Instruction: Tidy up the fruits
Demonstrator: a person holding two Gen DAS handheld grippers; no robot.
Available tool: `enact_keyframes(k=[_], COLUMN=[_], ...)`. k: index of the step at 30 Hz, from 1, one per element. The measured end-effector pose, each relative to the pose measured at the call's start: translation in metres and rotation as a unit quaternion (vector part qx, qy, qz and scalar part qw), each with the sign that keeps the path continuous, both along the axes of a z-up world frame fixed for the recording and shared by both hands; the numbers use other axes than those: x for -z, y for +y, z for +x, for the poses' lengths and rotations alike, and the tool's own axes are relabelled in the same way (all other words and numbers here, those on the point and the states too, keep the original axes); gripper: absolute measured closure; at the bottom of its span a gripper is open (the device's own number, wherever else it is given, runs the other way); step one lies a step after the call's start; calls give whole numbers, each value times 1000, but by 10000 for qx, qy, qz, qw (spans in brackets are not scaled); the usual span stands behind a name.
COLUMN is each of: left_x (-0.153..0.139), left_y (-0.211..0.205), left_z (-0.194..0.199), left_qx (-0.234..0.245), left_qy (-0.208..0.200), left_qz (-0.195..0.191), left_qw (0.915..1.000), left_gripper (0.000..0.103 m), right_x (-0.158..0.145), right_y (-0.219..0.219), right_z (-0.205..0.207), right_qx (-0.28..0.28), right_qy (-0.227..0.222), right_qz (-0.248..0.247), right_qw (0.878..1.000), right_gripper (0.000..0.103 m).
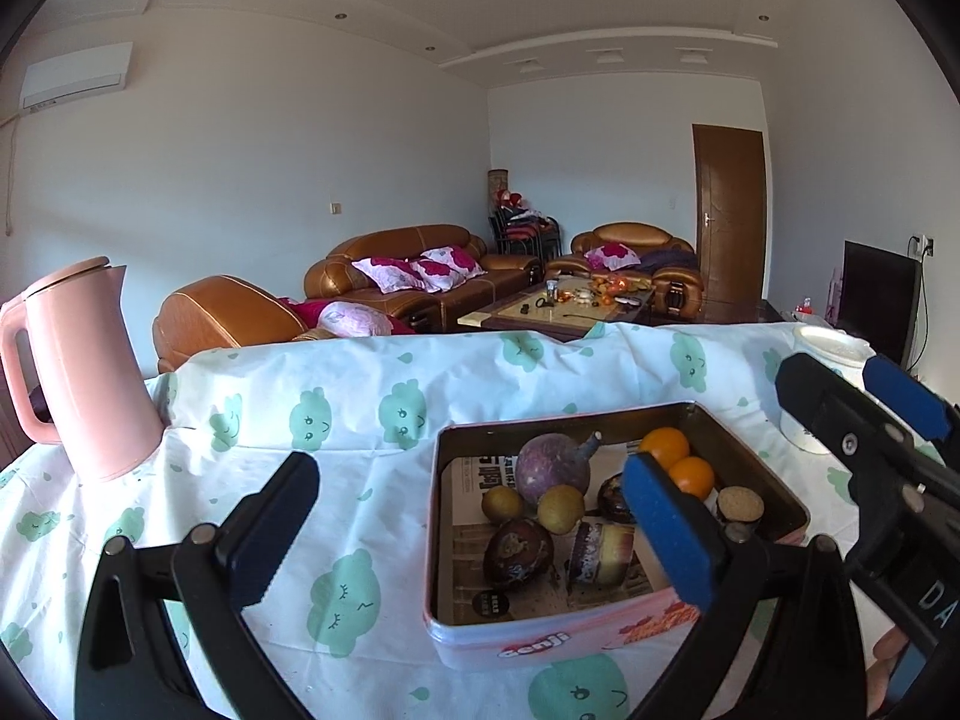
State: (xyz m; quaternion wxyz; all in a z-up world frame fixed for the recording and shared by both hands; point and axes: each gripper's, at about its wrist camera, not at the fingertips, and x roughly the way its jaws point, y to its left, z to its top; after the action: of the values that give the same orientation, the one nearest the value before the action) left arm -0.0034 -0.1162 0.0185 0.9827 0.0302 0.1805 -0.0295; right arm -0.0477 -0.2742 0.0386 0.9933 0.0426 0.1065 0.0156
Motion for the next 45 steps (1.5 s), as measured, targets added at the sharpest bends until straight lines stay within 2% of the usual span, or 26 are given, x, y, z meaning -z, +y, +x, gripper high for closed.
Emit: enact_keyframes(k=[13, 45], left_x=[-1, 1], left_y=[3, 6], left_z=[-10, -9], left_qx=[-13, -49], left_qy=[-41, 28], left_qz=[-69, -85], left_qw=[10000, 9999], left_gripper=[0, 0], right_x=[-4, -4], right_y=[8, 4], right_z=[-24, -25], right_qx=[84, 175], right_qy=[-304, -303], right_qz=[-202, -132], right_qw=[9993, 9993], right_gripper=[17, 16])
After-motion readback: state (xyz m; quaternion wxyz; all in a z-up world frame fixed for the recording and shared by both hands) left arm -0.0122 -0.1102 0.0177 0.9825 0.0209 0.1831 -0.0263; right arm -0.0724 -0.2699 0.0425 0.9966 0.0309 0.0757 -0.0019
